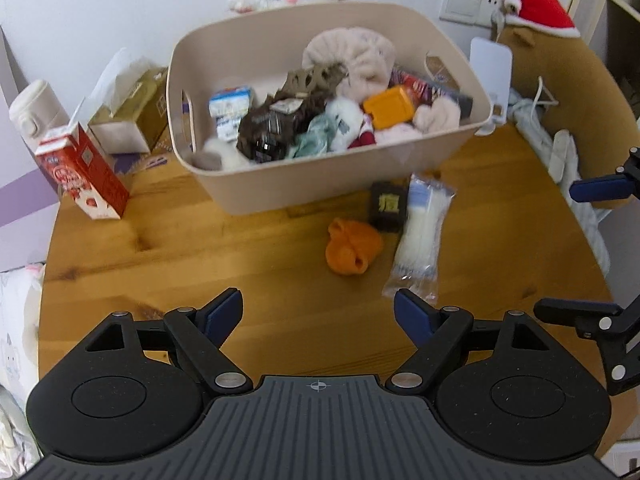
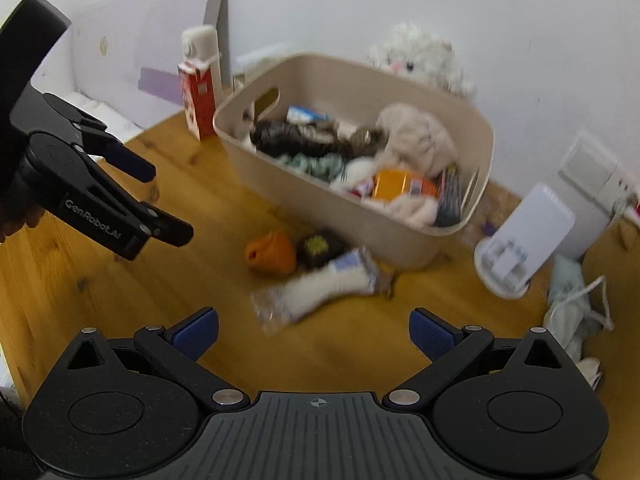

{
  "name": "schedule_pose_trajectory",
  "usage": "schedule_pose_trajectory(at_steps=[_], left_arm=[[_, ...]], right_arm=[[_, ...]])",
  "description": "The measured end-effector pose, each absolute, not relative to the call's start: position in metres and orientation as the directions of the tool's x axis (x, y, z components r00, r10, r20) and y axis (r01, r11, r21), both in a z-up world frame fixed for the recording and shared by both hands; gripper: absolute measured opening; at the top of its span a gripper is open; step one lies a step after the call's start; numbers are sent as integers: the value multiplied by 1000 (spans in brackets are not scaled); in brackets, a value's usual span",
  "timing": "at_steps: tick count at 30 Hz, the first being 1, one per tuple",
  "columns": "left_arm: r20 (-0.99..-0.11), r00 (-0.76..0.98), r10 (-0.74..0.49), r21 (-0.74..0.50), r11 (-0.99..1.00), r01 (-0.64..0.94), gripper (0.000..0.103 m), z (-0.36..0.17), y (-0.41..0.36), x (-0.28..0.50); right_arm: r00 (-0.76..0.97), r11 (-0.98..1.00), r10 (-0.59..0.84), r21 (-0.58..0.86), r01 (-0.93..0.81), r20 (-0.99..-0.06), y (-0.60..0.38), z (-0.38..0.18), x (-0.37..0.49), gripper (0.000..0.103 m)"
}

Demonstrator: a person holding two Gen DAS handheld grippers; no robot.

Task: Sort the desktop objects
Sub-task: 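Move both open tools back toward the orange cloth and towel packet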

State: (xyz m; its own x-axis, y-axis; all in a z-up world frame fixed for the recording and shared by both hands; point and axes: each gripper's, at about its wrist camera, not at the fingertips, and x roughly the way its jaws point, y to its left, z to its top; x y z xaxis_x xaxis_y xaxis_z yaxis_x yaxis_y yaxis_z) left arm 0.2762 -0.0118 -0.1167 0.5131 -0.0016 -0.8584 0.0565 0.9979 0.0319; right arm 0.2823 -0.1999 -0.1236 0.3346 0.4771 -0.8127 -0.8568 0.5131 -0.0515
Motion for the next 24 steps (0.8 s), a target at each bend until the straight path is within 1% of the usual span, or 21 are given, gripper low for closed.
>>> schedule_pose_trajectory(at_steps=[3,8,18,24], left_arm=[[-863,505,15,43,998,45,84,-129,-13,277],[-881,474,8,33,998,45,84,-150,-15,283],[-892,451,16,47,997,57,84,-187,-15,301],[-887,462,-11,16,998,54,84,-197,-10,309]], right_arm=[[309,533,453,-24,-846,-837,-201,-140,285,103],[291,555,396,-25,-832,-871,-197,-172,287,103],[265,633,373,35,-773,-889,-184,-209,295,103],[288,674,368,40,-737,-884,-176,-217,305,103]])
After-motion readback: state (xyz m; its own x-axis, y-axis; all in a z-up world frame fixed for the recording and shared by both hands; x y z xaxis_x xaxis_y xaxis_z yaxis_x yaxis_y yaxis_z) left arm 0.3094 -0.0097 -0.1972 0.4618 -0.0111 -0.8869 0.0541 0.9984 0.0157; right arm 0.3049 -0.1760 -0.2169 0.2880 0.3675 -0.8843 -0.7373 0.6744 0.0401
